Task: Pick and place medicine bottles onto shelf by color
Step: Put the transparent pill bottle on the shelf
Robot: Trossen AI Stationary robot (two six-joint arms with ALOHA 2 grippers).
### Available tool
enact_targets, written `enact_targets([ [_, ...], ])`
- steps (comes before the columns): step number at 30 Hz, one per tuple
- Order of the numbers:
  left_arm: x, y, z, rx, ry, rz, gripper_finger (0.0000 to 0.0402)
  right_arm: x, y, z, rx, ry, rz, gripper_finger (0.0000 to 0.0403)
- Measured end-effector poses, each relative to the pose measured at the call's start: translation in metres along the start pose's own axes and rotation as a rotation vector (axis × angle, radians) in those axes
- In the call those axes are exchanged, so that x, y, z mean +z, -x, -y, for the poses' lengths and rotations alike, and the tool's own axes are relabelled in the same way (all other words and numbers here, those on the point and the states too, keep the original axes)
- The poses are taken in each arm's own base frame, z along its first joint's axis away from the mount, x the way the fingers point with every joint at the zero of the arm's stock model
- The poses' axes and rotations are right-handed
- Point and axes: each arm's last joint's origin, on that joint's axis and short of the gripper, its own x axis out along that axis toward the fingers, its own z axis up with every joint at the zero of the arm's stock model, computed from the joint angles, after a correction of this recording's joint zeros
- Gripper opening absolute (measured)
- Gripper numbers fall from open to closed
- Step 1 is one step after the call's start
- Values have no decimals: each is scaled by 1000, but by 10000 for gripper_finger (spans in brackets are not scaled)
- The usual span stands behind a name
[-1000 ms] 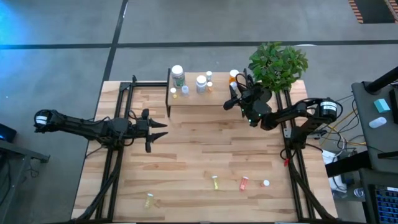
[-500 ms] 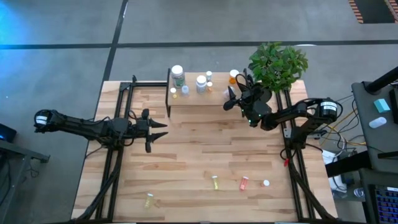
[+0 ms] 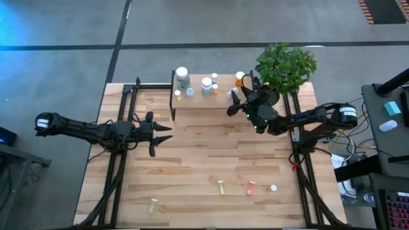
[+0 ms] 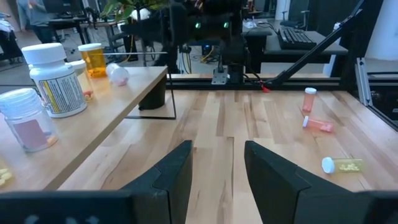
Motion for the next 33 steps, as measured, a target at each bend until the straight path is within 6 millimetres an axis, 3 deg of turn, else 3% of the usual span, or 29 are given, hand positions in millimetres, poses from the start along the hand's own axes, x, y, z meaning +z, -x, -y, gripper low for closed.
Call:
enact_targets([
  [6,1,0,0,-1,2,6,130,31,-1,-26,116,180,-177,224],
  [14,1,0,0,-1,3,9,130,84,-7,-43,340,391,-483,208],
  [18,1,0,0,-1,4,13,130,124,-12,-39,349,459,-551,196],
  [23,3,0,0,-1,9,30,130,164,-28,-20,453,393,-625,194],
  [27,4,0,0,-3,12,44,130,171,-44,-9,534,402,-712,194],
  [33,6,0,0,-3,15,58,130,151,-72,-12,606,575,-901,194],
])
